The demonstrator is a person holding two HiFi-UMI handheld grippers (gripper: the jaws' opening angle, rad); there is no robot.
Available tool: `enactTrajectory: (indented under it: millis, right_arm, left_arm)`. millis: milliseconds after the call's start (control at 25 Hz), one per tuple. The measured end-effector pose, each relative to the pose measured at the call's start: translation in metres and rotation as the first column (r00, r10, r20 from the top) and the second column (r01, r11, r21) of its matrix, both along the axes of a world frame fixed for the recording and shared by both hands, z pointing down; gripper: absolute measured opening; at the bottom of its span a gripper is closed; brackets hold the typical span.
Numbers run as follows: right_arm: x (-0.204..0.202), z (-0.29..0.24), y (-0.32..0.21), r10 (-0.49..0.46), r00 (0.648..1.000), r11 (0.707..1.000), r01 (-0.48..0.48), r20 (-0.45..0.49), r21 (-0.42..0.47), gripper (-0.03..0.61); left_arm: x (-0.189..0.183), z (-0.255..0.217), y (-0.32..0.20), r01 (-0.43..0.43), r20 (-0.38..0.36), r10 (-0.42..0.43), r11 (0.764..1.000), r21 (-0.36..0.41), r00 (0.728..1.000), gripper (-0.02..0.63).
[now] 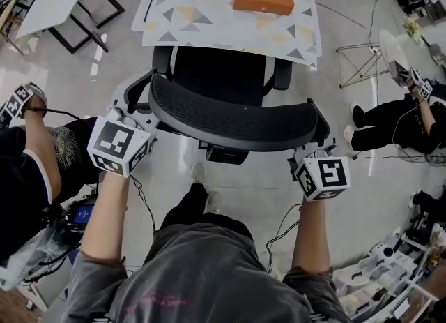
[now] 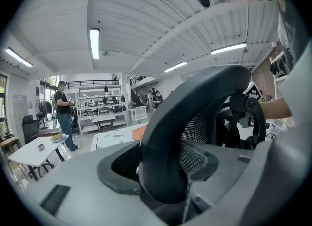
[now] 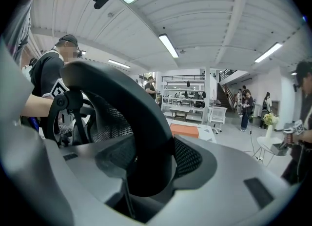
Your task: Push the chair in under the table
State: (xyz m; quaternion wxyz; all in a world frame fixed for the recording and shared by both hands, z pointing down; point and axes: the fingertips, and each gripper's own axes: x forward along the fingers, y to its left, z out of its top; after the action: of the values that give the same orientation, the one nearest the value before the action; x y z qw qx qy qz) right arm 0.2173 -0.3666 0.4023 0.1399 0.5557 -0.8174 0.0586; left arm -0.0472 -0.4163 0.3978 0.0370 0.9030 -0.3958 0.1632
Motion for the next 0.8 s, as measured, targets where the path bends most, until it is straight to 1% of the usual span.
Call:
enactTrajectory:
  millis: [320,800]
  right_arm:
    - [0.003,0.000,-0.026,0.005,1.000,1.000,-0.005,-0.007,0.001,0.225]
    - [0.005,0.001,-0.025,-0.003,1.000,1.000,0.003,-0.001,0.009,0.225]
  left_arm:
    - [0.004,0.002,-0.027,0.000,0.004,0.000,1.000,-0.010,1.000,0.229]
    - [0.006,0.002,-0.026,-0.002,-0.003,0.002,1.000,-0.007,1.000,0.232]
